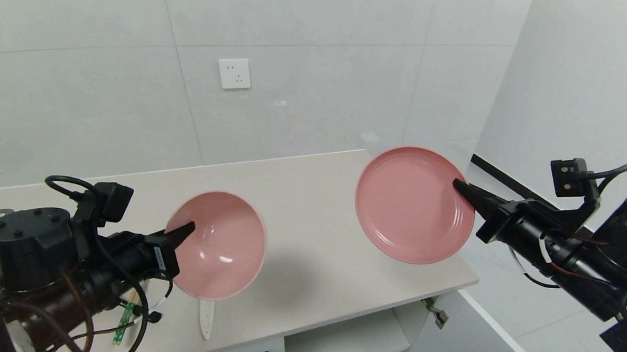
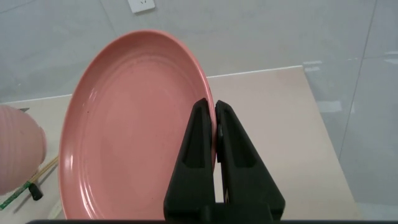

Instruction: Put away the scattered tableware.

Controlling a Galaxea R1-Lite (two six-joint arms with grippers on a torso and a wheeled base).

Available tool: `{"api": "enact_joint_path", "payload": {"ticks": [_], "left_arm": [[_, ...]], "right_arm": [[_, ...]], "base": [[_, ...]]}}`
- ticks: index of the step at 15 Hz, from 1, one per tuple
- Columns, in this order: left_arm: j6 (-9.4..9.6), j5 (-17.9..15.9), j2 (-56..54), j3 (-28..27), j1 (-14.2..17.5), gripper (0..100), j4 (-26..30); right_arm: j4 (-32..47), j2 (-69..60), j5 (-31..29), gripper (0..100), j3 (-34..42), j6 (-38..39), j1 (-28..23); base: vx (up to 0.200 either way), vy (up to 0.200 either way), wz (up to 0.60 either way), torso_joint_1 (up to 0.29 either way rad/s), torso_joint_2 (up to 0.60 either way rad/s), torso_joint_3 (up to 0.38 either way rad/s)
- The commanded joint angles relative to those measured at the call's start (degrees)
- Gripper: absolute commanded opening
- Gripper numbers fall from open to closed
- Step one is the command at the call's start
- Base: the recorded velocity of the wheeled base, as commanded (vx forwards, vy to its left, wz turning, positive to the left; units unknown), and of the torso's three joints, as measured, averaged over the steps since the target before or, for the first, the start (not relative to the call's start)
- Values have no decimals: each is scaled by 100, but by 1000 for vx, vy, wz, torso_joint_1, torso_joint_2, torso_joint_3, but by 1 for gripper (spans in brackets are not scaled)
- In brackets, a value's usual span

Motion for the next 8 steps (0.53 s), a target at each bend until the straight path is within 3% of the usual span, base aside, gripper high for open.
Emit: {"api": "enact_joint_path", "payload": {"ticks": [1,2,6,8], "left_arm": [[29,64,285,-104,-26,0,3],[91,73,312,-60,-53,0,-24],[442,223,259,-25,-62,0,-393],[504,231,294,116,-97,0,-718]], "right_arm": [[-3,6,6,0,3,0,2],[-3,-3,6,0,12,-27,2],[-3,-3,6,0,47,-273,19],[-3,-12,6,0,47,-273,28]], "base": [[-200,0,0,22,12,2],[-200,0,0,17,7,-12],[0,0,0,0,0,0],[0,0,0,0,0,0]]}}
